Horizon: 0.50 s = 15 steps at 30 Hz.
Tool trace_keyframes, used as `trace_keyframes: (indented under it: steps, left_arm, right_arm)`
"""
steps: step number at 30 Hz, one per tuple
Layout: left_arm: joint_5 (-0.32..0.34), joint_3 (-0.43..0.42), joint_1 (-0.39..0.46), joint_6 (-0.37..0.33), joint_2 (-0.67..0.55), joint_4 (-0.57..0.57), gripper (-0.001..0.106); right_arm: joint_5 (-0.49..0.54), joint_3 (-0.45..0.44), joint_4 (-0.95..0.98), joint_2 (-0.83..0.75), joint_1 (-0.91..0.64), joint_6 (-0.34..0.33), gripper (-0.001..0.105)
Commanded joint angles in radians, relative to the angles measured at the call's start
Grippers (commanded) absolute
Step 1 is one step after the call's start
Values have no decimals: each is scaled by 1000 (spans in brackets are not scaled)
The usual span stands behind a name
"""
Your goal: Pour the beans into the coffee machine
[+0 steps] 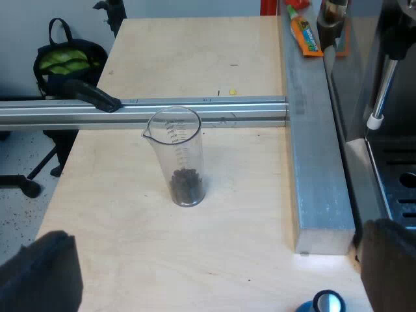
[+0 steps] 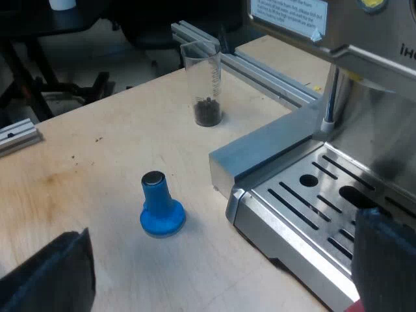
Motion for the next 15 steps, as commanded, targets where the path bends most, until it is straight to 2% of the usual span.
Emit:
trace_keyframes:
  steps: [1,3,5,7,8,11,15]
  left_arm:
    - [-35,5,0,21,2,-5,88]
    - [-36,22,0,19,2,-9,88]
    - [-9,53,0,-2,3,-31,88]
    - [66,89,0,-5,5,-87,88]
    - [76,94,0,-7,5,-98,88]
    - [52,120,0,-7,7,-150,88]
    - [-23,138,0,-7,6,-172,88]
  right_arm:
    - [2,-1,-16,3,1,-2,81]
    - [2,-1,-16,5,1,-2,81]
    - [2,-1,-15,5,1,-2,81]
    - [2,-1,-13,5,1,-2,81]
    - [2,-1,-12,5,1,-2,81]
    - [2,-1,-12,5,1,-2,81]
    - [2,-1,-12,5,1,-2,81]
